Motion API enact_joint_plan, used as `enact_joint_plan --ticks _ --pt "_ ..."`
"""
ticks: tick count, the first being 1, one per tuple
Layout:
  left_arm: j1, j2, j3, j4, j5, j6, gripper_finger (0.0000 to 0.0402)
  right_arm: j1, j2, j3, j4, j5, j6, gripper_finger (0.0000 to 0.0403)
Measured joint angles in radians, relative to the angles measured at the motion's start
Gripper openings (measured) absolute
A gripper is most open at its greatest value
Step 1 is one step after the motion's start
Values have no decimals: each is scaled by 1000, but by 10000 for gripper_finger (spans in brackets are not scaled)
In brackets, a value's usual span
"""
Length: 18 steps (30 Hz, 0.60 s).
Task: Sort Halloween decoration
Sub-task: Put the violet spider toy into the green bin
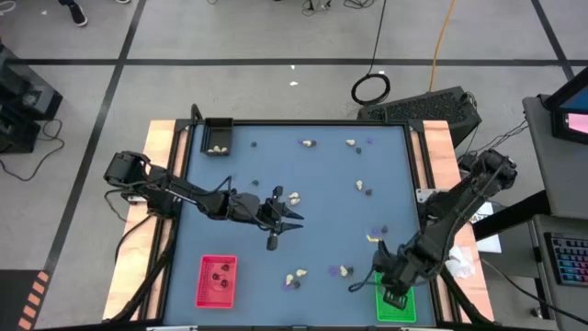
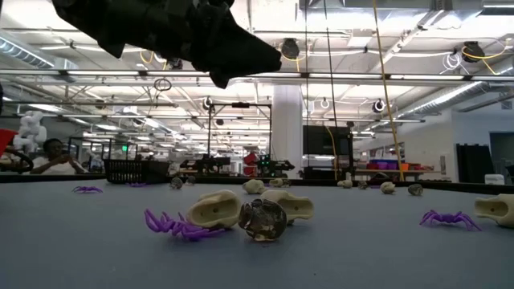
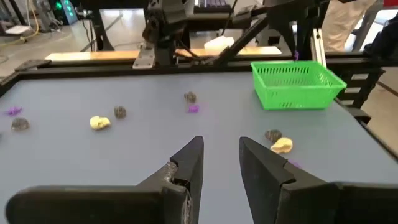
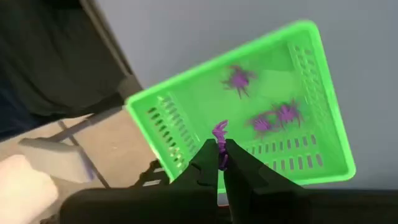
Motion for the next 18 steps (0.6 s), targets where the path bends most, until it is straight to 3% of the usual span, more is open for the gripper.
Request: enact_joint_plan --ticks 6,18 --pt "0 0 -9 -3 0 0 100 25 99 0 -16 -20 23 1" --pt "0 0 -9 -14 0 1 100 22 288 -1 -39 -19 -86 4"
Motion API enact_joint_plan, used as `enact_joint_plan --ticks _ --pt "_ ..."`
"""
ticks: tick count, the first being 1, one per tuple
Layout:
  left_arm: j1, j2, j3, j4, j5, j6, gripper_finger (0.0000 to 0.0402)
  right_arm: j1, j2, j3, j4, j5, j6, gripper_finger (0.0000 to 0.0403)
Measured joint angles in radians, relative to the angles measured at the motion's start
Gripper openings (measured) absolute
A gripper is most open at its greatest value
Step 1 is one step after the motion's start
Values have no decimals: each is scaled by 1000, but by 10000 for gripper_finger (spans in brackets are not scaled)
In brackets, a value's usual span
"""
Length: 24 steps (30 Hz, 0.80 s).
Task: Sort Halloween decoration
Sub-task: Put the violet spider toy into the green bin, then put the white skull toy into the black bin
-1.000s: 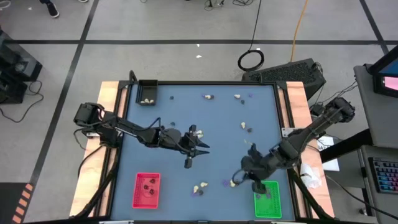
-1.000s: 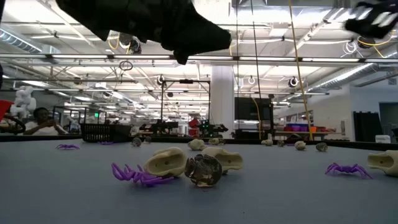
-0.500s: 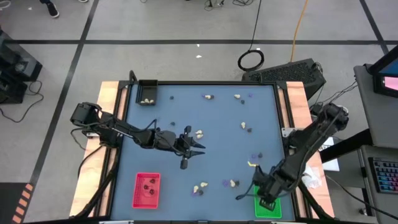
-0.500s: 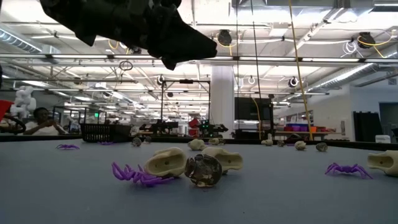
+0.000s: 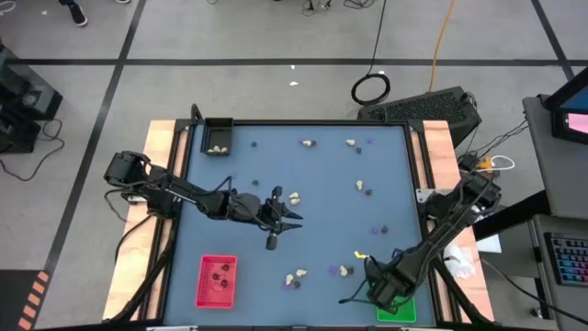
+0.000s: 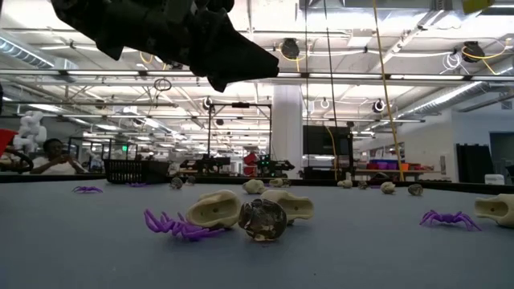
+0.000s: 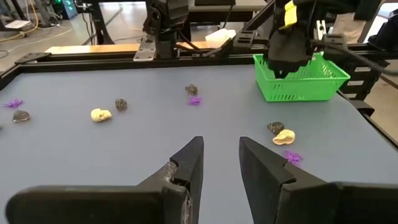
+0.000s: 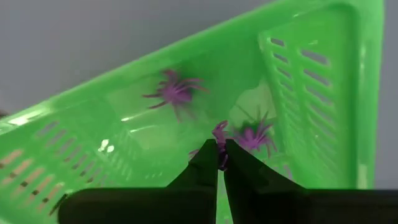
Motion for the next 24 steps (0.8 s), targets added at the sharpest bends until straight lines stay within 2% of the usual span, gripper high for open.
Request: enact_joint_plan --ticks 3,7,12,15,19,24 --pt "0 0 0 -18 0 3 100 0 21 0 1 0 -15 18" --pt "12 0 -13 -35 -5 8 100 0 17 0 -1 -1 -19 61" --pt "36 -27 -32 -78 -4 3 100 0 -44 15 -14 5 -5 120" --pt "44 -70 -30 -142 -4 5 100 0 -89 60 -47 33 10 135" --pt "52 -148 -29 -274 -4 11 99 -11 -141 120 -89 113 -12 123" --pt "79 -203 -29 -462 -11 -22 99 -78 -198 145 -104 258 -171 57"
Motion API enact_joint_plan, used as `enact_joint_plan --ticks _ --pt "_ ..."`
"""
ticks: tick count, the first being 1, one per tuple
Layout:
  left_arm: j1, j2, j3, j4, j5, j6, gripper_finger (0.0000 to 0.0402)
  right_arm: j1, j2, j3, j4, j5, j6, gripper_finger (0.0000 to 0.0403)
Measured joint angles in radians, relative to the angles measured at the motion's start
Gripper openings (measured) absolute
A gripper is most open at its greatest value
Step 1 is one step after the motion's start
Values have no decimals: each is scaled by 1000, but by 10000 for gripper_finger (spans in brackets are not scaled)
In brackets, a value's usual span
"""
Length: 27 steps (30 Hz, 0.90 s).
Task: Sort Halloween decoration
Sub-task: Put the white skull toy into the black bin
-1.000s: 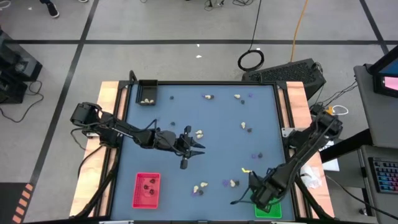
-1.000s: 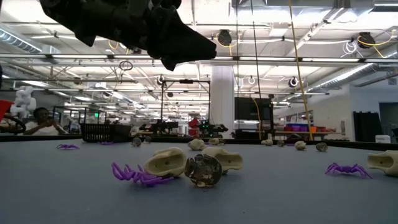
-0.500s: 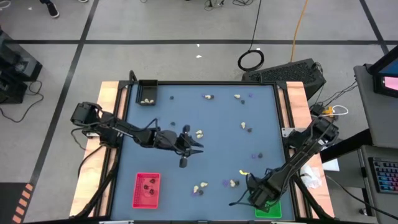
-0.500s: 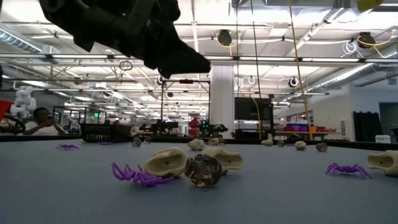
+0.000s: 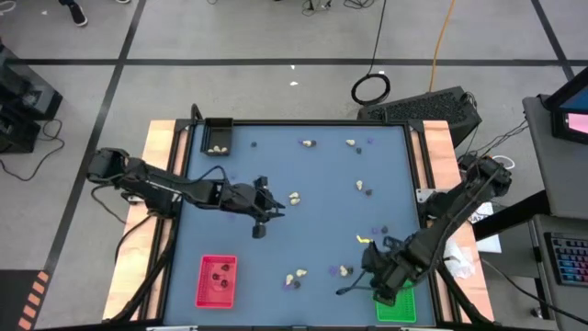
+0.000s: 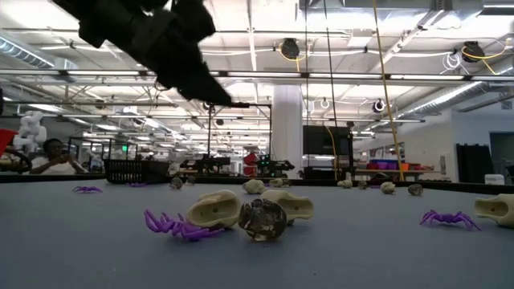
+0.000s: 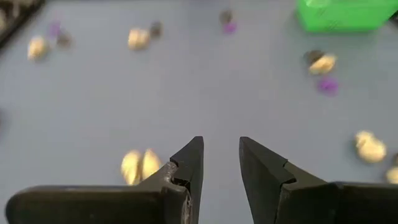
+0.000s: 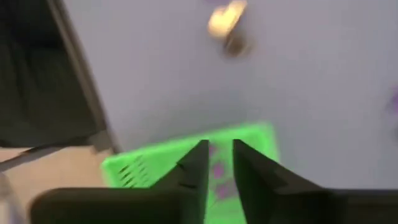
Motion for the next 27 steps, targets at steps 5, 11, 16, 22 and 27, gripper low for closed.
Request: enact_joint_plan --ticks 5,11,16,22,27 --pt "52 -3 8 -101 8 -54 97 -109 -14 0 10 109 -266 6" --pt "107 11 9 -102 83 -56 59 -268 -13 -14 104 170 -566 3" --pt "115 83 9 -59 90 -76 36 -398 -12 -80 248 170 -764 1" --pt "115 212 9 74 89 -107 71 -508 -14 -178 442 170 -904 1" --pt "115 280 10 125 45 -119 111 -558 -14 -237 562 170 -961 1"
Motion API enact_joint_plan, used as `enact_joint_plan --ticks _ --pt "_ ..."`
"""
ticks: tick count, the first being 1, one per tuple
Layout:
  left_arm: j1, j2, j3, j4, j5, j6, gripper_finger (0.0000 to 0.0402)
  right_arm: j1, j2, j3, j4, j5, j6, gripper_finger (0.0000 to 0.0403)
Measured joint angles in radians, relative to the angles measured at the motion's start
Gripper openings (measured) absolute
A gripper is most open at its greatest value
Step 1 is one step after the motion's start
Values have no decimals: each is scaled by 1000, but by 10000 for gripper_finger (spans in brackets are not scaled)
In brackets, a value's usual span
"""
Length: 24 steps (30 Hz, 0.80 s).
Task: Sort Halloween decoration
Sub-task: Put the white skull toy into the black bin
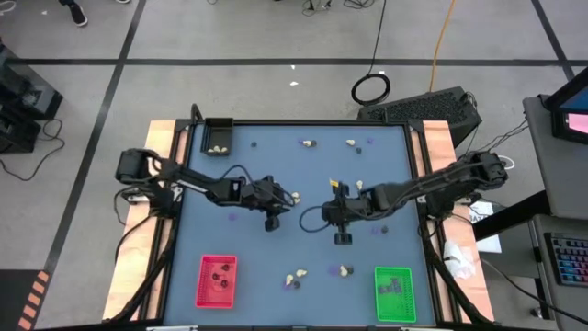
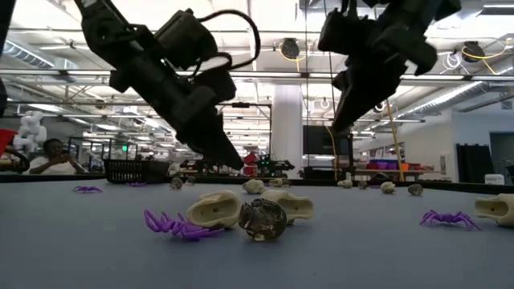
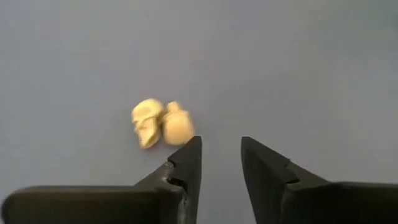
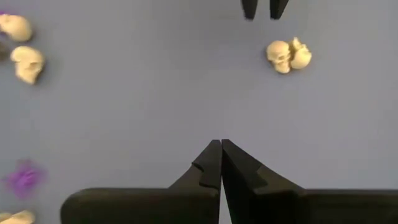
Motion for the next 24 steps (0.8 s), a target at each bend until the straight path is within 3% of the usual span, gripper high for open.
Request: enact_joint_plan --ticks 8,13,24 --pt "0 72 0 102 -43 -18 121 -14 0 -52 166 52 -41 0" --pt "6 117 10 115 -44 -46 121 -15 0 -53 188 102 -42 0" --pt "6 173 40 182 -70 -67 121 -14 0 -53 219 103 -64 0"
